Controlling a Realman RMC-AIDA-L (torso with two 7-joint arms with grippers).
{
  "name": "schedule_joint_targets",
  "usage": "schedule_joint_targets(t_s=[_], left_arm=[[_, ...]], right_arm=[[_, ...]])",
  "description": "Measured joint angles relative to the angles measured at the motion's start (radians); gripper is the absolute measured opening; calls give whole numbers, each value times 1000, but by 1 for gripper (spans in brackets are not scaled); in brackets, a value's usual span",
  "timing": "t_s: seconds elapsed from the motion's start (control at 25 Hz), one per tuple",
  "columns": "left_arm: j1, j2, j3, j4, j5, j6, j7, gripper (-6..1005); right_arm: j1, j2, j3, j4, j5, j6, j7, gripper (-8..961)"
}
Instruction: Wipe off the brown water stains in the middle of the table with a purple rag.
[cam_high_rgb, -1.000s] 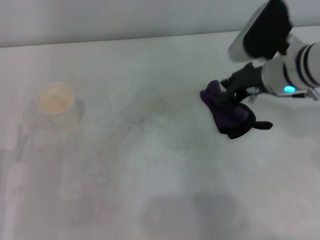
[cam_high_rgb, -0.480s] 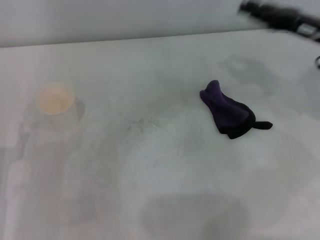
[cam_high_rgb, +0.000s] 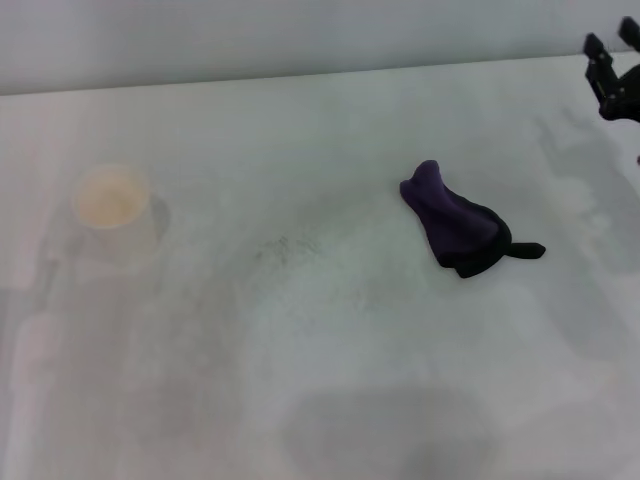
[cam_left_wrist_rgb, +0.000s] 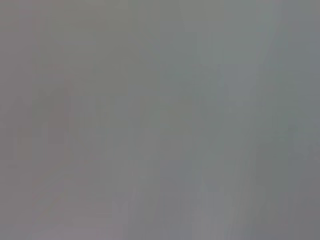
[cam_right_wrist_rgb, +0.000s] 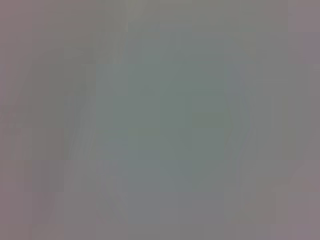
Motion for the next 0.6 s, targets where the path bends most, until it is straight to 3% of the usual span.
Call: schedule_joint_targets(t_s=[0.16,0.4,0.6], left_arm=[[-3,-1,0,0,0,0,0,893],[-10,-1,0,-7,0,0,-62,892],[-20,-2,0,-40,0,-8,-145,892]], right_arm=[[41,1,1,71,107,-68,-96,366],[53,3,3,82,114,-95,-34,509],[57,5,82,134,138,-97,6,735]])
